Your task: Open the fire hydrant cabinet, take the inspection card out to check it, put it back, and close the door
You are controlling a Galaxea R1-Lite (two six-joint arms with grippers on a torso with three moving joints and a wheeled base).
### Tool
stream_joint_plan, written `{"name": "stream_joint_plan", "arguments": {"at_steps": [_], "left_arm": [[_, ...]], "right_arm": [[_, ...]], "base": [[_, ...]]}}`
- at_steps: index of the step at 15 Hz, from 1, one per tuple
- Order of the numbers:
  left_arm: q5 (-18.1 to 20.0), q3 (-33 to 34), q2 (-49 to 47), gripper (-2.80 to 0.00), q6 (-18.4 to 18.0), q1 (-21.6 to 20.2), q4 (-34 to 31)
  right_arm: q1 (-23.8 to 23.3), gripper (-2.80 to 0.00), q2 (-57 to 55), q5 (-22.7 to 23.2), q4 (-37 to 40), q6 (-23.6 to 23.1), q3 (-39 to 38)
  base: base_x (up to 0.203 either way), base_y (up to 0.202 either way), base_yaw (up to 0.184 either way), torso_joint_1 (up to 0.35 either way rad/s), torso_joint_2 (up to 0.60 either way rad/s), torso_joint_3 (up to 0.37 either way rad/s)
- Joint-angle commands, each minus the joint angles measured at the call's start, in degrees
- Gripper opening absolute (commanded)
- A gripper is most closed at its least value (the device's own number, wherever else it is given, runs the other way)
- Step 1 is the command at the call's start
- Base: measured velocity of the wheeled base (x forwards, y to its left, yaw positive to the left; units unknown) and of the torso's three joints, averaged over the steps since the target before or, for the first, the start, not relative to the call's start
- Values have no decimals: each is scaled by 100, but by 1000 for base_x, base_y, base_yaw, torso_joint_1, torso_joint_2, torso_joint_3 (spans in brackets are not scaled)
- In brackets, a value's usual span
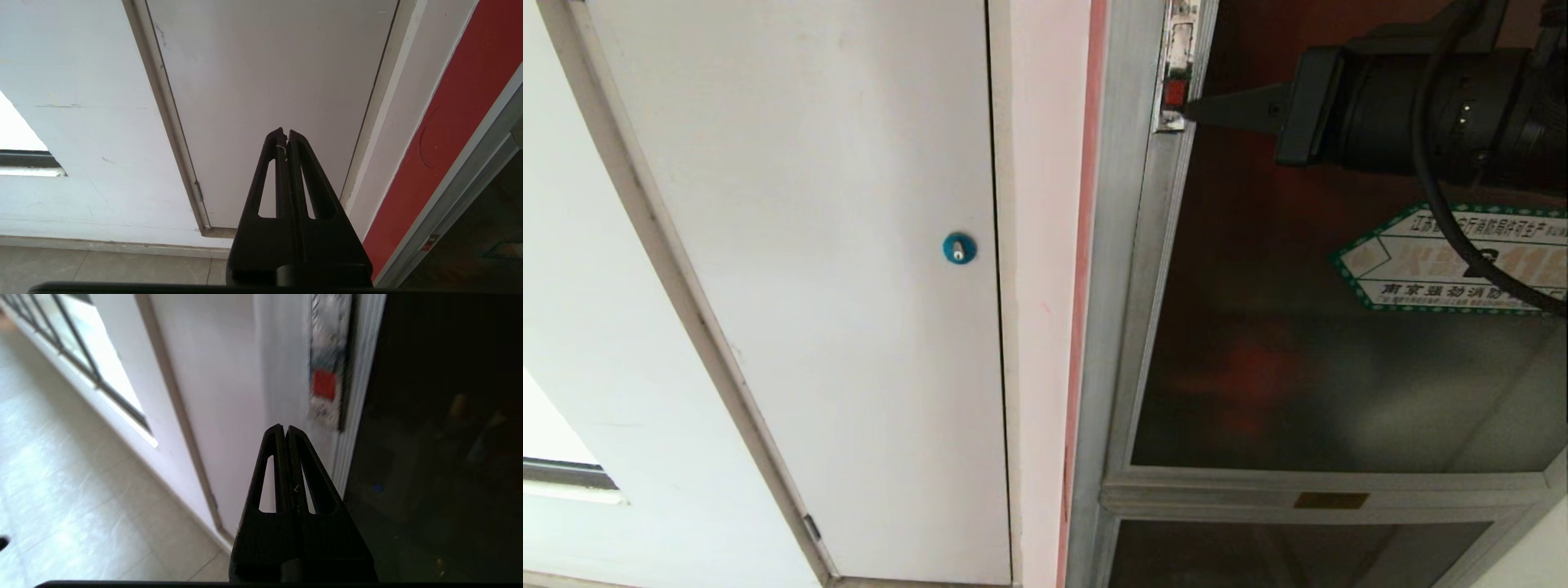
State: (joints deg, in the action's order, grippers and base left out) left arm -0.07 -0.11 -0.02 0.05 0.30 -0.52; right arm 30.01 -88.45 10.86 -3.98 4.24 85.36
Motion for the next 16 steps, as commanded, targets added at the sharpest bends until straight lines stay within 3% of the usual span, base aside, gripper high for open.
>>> {"name": "stream_joint_plan", "arguments": {"at_steps": [1,16], "left_arm": [[-1,2,-6,-280,4,5,0],[-1,-7,-6,-280,8,5,0]], "right_arm": [[5,-280,-31,-85,-78,-2,14],[-4,-280,-453,-313,-94,4,534]], "base": [[0,0,0,0,0,0],[0,0,0,0,0,0]]}}
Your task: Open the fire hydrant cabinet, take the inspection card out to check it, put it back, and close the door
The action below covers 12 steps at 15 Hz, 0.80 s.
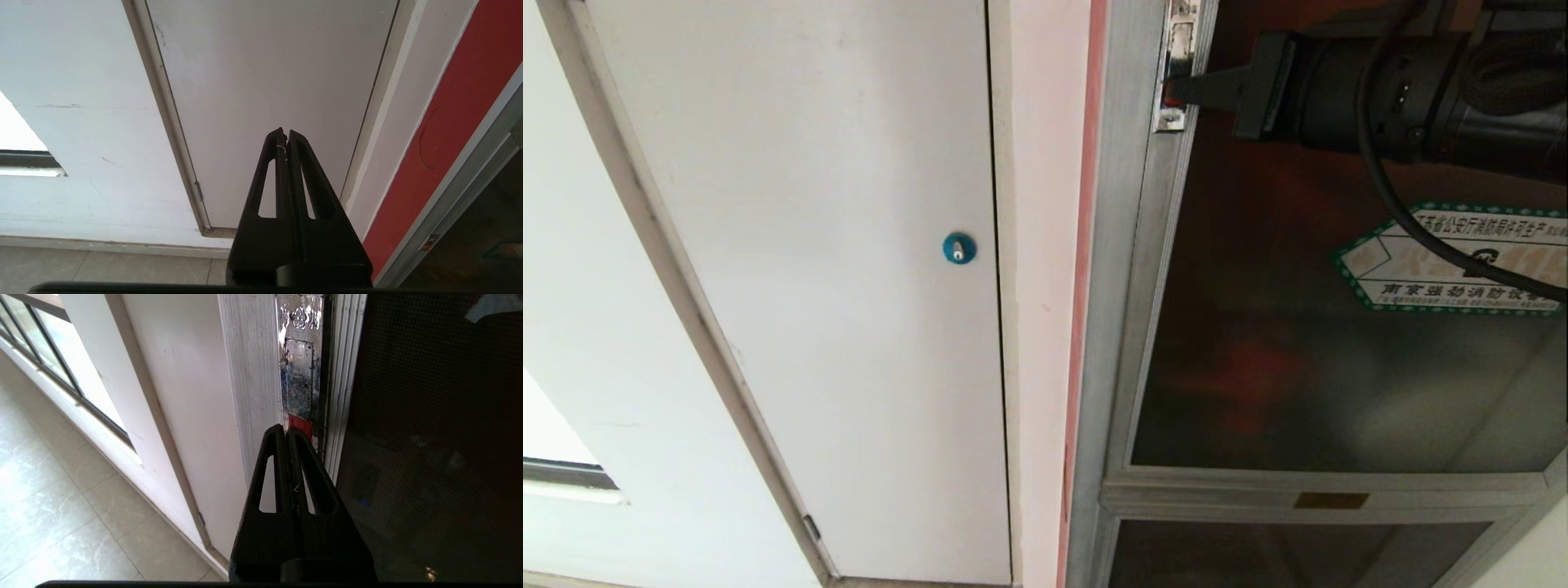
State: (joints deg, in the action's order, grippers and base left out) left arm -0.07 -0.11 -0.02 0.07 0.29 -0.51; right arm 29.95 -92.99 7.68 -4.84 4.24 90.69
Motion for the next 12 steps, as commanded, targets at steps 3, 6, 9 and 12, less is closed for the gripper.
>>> {"name": "stream_joint_plan", "arguments": {"at_steps": [3,6,9,12], "left_arm": [[-1,2,-6,-280,1,-3,-2],[-1,2,-6,-280,8,-1,-2],[-1,2,-6,-280,1,-3,-2],[-1,-1,-1,-280,8,-1,-2]], "right_arm": [[-7,-280,-43,-3,-8,6,35],[-7,-280,-153,-109,-8,6,158],[-7,-280,-211,-232,-8,13,221],[-25,-280,-202,-232,1,24,171]], "base": [[0,0,0,0,0,0],[0,0,0,0,0,0],[0,0,0,0,0,0],[0,0,0,0,0,0]]}}
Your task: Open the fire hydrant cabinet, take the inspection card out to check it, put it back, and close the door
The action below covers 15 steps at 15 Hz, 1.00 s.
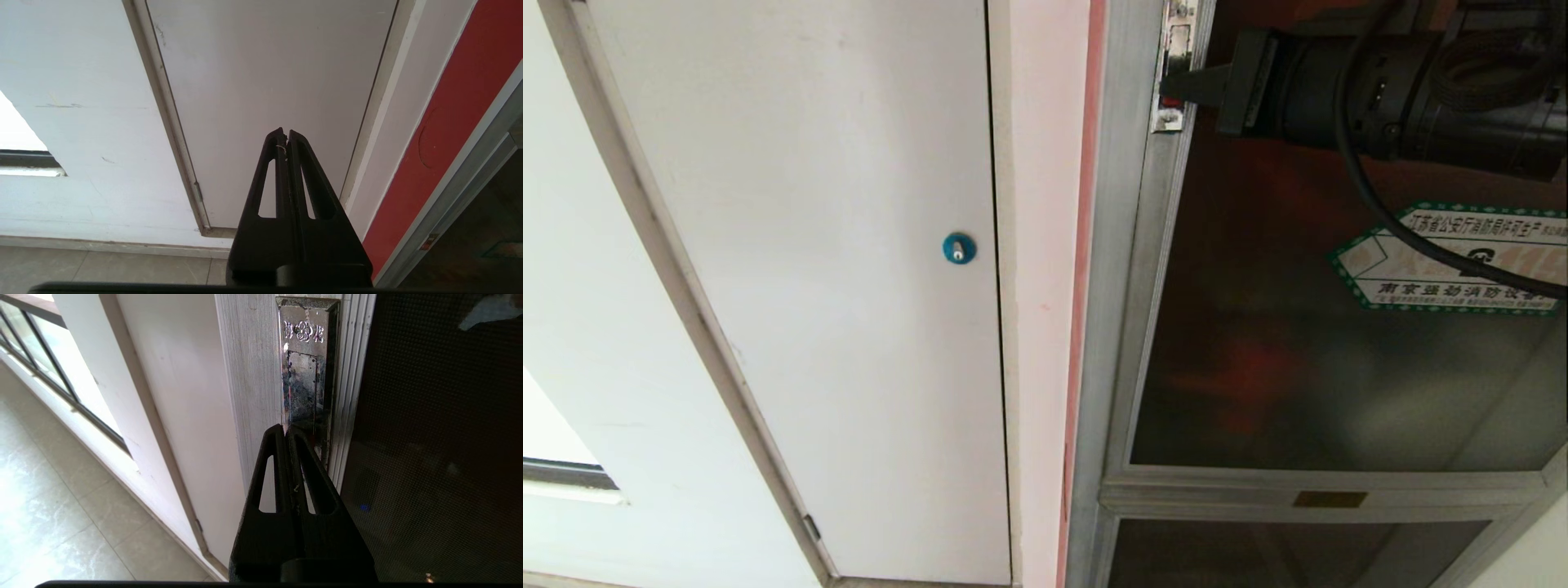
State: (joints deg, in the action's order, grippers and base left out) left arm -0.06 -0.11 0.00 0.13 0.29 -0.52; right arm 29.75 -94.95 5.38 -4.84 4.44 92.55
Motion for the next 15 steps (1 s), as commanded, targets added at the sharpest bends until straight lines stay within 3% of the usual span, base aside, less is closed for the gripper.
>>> {"name": "stream_joint_plan", "arguments": {"at_steps": [1,10,15], "left_arm": [[-3,2,-9,-280,-2,3,-1],[-3,2,-9,-280,-5,3,-1],[-3,2,-9,-280,-5,4,-1]], "right_arm": [[-21,-280,3,-9,1,5,-42],[-86,-280,161,-40,-251,3,-376],[-54,-280,1113,-16,-261,-33,-722]], "base": [[0,0,0,0,0,0],[0,0,0,0,0,0],[0,0,0,0,0,0]]}}
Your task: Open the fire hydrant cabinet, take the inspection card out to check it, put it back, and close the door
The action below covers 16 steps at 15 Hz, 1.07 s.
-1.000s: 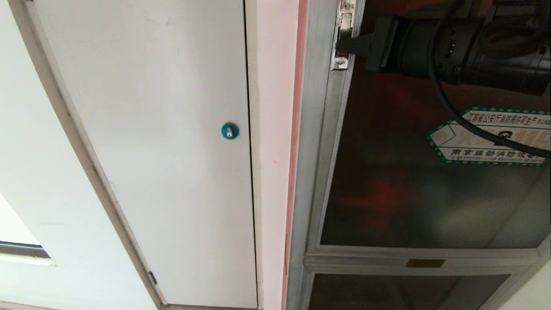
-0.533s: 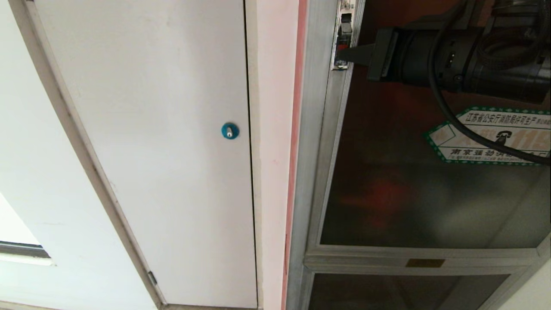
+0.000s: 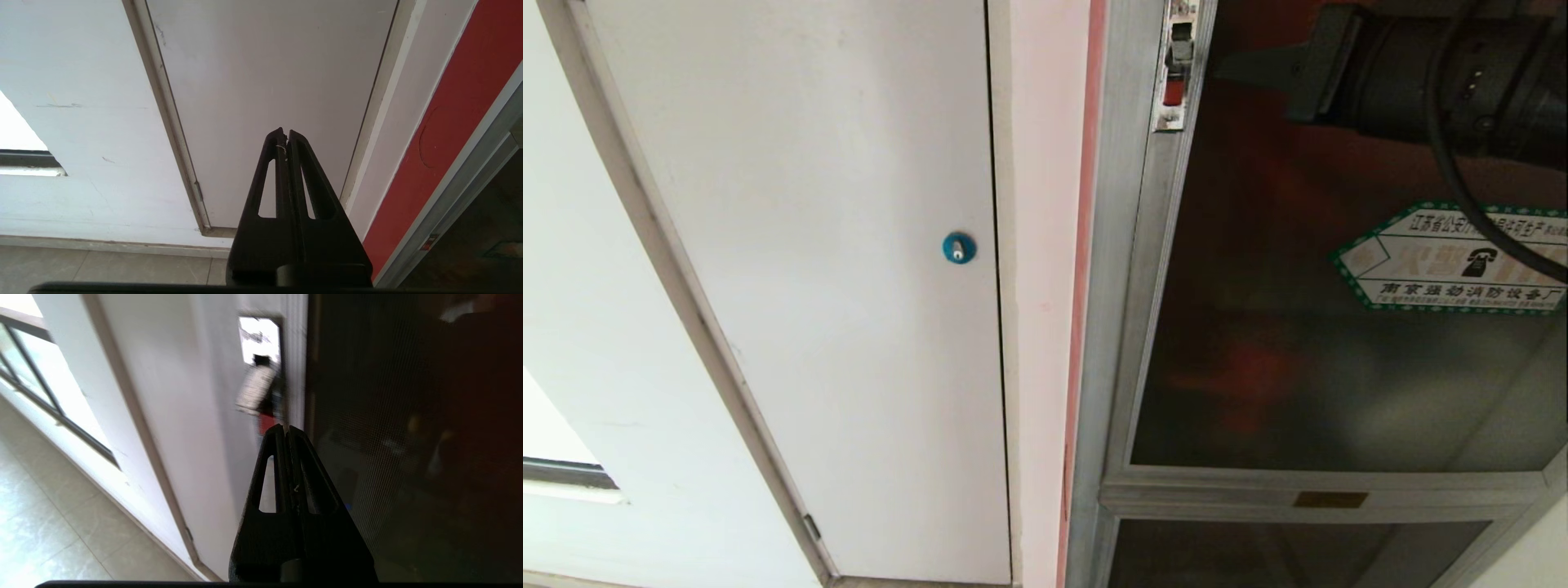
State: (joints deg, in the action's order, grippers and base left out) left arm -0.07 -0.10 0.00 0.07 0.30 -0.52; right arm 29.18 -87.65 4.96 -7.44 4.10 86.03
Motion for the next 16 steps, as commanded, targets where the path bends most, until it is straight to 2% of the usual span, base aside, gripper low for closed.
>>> {"name": "stream_joint_plan", "arguments": {"at_steps": [1,6,9,11,13,16], "left_arm": [[-1,-1,-9,-280,1,-3,0],[-1,-8,0,-280,-14,3,0],[-1,-8,-9,-280,-7,5,0],[-1,-8,-9,-280,-7,1,0],[-1,-8,-9,-280,-7,5,0],[-1,-8,-3,-280,-7,-1,0]], "right_arm": [[5,-280,654,26,6,-6,-224],[-36,-280,2533,-182,20,-17,-1634],[-196,-280,3893,-658,30,-97,-2927],[-721,-280,4788,-1025,40,-148,-3726],[-1739,-280,5509,-1294,275,-173,-4224],[-2485,-280,6809,-1426,1061,-191,-4744]], "base": [[0,0,0,0,0,0],[0,0,0,0,0,0],[0,0,0,0,0,0],[0,0,0,0,0,0],[0,0,0,0,0,0],[0,0,0,0,0,0]]}}
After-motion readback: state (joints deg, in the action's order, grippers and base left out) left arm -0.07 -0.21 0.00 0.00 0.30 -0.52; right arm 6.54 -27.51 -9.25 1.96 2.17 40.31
